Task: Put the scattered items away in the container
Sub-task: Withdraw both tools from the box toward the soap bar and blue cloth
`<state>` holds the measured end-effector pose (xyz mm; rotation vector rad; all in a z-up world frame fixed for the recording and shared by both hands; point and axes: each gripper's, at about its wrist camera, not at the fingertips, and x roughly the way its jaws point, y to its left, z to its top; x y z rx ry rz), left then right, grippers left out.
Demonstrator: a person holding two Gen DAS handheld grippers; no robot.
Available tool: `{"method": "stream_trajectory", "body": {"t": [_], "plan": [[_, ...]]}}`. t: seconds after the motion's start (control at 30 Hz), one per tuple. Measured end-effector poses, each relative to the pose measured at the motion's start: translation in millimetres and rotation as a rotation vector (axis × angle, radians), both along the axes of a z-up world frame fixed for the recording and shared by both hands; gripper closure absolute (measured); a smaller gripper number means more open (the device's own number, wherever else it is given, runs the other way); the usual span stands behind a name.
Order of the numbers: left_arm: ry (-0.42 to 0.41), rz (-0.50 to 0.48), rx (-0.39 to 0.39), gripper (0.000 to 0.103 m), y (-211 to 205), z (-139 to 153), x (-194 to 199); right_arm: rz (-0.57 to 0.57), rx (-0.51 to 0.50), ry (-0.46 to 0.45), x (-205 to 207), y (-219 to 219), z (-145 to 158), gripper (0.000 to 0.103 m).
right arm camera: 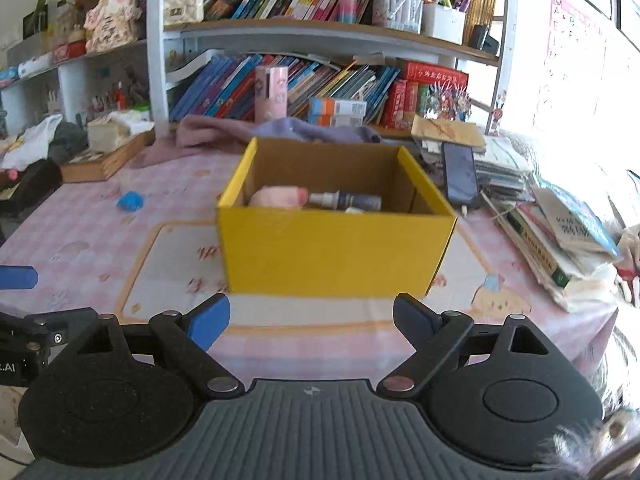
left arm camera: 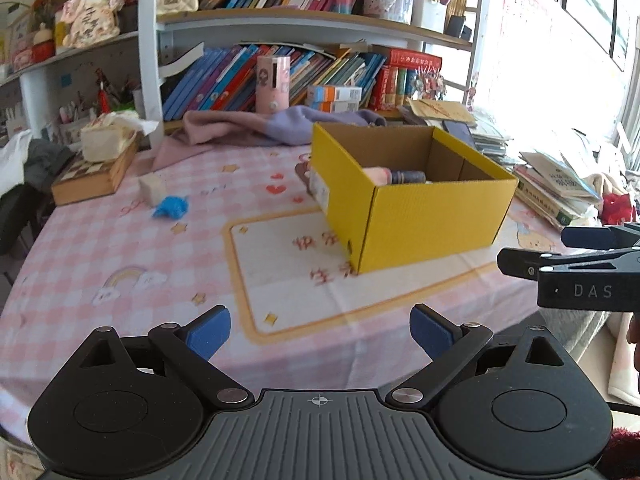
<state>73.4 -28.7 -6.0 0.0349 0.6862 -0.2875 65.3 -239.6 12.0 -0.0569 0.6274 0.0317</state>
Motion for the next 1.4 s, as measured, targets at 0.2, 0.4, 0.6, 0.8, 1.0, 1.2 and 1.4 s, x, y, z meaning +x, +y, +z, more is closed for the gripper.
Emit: {"method": "stream_trajectory", "body": {"t": [0.2, 0.4, 0.6, 0.8, 1.0, 1.2, 1.4], "plan": [[0.013, 0.002, -0.003, 0.005, 18.0, -1.7, -16.0, 0.031, 0.005, 0.045, -13.2, 20.9, -3.3, 0.011], [0.033, 0.034, -0.009, 0.005, 35.7, -3.5, -23.6, 0.068, 0.026, 0.107, -14.6, 38.5, -8.4, 0.007], [0.032, 0.076, -0.013, 0.004, 54.4, -1.1, -31.7, 0.117, 0.021, 0.129, -11.8, 59.3, -8.4, 0.006], [0.018, 0.135, -0.008, 0.004, 74.7, 2.6, -39.3, 0.212, 0.0, 0.121, -6.5, 87.3, -5.9, 0.006], [0.021, 0.208, -0.019, 0.004, 95.4, 3.4, -42.1, 0.302, -0.02, 0.106, 0.6, 112.4, -2.3, 0.006], [0.032, 0.221, -0.013, 0.004, 102.7, 1.5, -41.2, 0.357, -0.03, 0.099, 7.3, 129.7, -1.5, 0.006], [0.027, 0.234, 0.004, 0.004, 106.8, 1.2, -35.6, 0.38, -0.019, 0.092, 18.2, 137.6, -3.0, 0.006]]}}
